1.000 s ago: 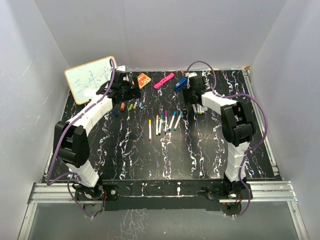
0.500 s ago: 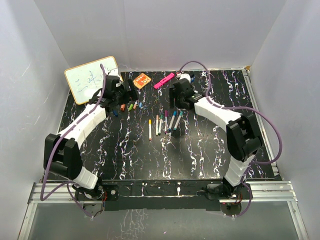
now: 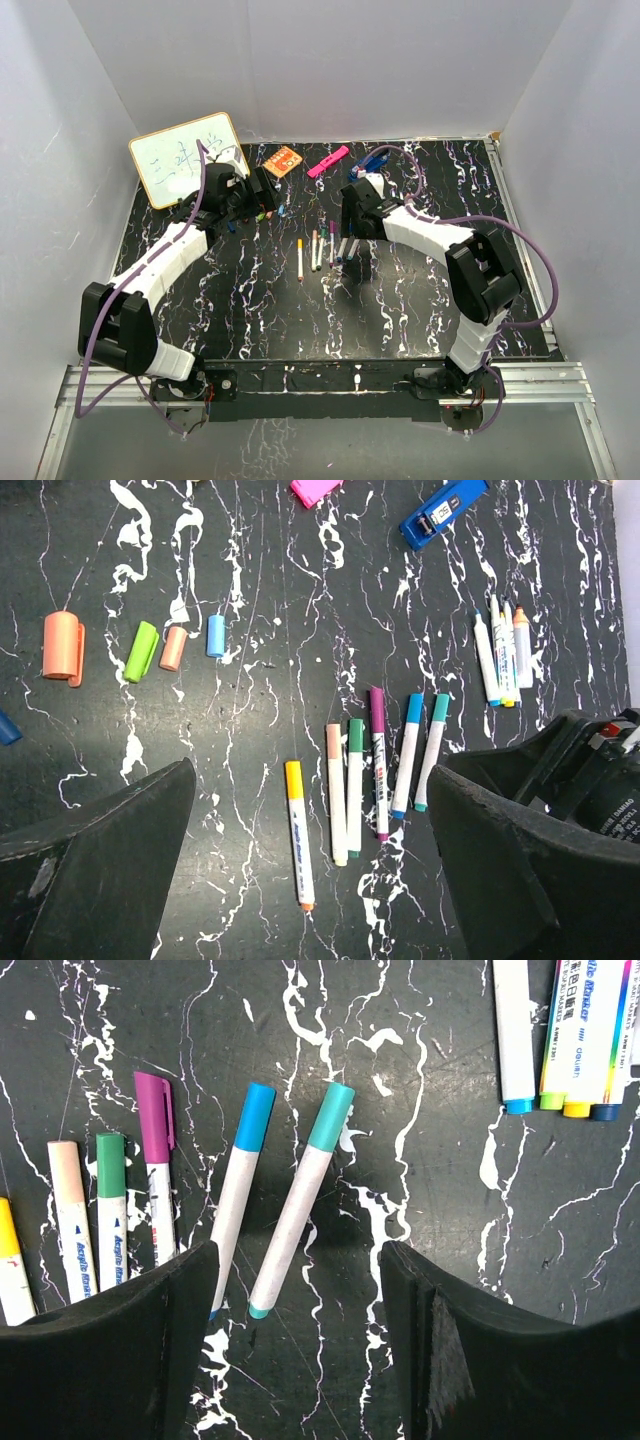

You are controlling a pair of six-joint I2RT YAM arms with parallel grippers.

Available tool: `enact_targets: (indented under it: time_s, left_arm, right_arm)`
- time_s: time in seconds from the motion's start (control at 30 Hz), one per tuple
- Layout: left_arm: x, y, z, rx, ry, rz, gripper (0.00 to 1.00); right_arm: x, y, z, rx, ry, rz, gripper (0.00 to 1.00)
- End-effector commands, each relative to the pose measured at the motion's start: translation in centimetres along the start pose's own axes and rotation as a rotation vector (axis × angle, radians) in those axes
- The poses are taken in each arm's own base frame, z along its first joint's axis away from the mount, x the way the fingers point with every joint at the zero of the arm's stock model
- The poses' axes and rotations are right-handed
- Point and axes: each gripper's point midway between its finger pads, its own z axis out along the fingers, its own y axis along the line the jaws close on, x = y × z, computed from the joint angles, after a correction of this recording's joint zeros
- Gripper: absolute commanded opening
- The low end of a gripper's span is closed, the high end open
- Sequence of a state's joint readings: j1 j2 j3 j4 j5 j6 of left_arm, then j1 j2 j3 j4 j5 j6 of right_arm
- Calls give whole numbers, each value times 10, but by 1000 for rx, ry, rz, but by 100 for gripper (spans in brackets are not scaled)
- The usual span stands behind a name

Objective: Open the pen caps

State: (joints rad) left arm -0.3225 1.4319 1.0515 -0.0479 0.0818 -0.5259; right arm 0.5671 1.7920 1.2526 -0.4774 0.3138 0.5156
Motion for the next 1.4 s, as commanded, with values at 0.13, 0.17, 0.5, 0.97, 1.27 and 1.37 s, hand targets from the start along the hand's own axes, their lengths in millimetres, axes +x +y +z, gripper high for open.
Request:
enact_targets:
  time_s: [0.13,0.17,0.5,0.97,1.27,1.37]
  left_arm:
    - [-15,-15,-15,66,-52,3,98]
    - [-14,-15,-14,66,-49,3,98]
    - [-13,-15,-14,67,-47,3,98]
    - [-14,-15,-15,65,-50,3,98]
    - [-14,-14,-15,62,-51,3,98]
    - [-15,-15,-14,65,-53,3,98]
  right_arm:
    - [1,4,10,0,-5,28,60]
    - [2,5,11,1,-2,26,60]
    - [12,4,24,14,32,11,56]
    - [25,1,39,32,68,-10,49]
    - [29,-23,42,54,96,16,31]
    - [30,-32,42,50,105,24,22]
